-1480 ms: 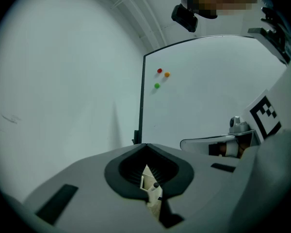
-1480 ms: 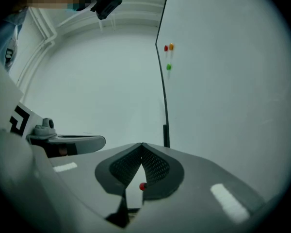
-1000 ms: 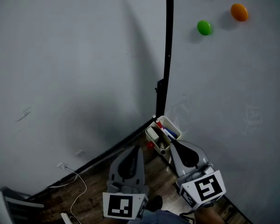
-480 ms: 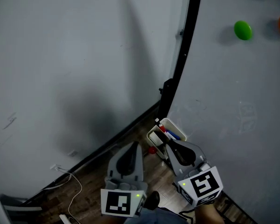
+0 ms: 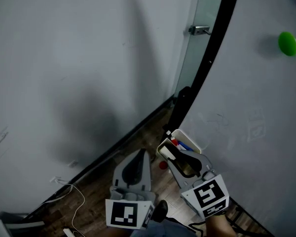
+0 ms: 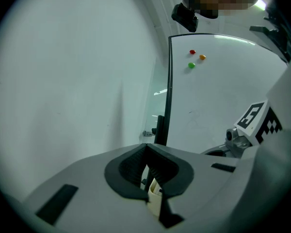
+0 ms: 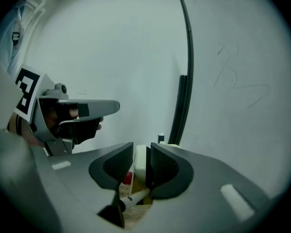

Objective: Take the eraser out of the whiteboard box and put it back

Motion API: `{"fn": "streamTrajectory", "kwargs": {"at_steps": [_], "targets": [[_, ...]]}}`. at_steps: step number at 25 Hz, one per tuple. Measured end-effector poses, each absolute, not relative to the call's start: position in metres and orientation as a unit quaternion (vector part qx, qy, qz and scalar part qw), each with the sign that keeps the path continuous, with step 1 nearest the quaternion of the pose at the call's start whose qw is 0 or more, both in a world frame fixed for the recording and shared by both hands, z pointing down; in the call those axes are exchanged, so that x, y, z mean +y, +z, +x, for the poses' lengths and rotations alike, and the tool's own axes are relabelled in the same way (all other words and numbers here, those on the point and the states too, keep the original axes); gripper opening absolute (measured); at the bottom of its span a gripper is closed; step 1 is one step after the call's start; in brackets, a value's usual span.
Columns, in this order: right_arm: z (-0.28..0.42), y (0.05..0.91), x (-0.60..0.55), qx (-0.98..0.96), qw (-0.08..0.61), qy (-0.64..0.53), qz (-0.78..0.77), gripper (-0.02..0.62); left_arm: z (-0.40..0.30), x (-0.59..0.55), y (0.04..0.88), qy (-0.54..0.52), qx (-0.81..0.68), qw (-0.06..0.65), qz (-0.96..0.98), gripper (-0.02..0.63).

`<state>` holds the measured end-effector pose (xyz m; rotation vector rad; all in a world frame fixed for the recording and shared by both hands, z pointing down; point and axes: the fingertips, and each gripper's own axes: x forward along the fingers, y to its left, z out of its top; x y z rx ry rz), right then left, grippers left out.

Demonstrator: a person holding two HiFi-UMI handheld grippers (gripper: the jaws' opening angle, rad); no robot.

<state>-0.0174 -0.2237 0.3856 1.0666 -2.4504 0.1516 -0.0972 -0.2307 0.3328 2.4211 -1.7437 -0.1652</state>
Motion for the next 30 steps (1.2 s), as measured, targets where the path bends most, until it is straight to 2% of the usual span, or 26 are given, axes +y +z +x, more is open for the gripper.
{"fn": "streamTrajectory", "kwargs": {"at_steps": [7,16,30], "targets": [[-0.024,0.415,-0.234,-0.873,0.305,0.074,0.373,0.147,-0.106,-0.254,0.345,-0.056,-0.577,0.096,0.810,0.006],[-0.025,0.429,-0.242,-0.839,0.382,0.066,0.382,0.149,-0.099,-0.275,0.357,-0.059,-0.551,0.116,0.824,0.006],[-0.025,0.432,-0.242,-0.824,0.404,0.065,0.393,0.175,-0.109,-0.287,0.360,-0.058,-0.534,0.120,0.835,0.006]]}}
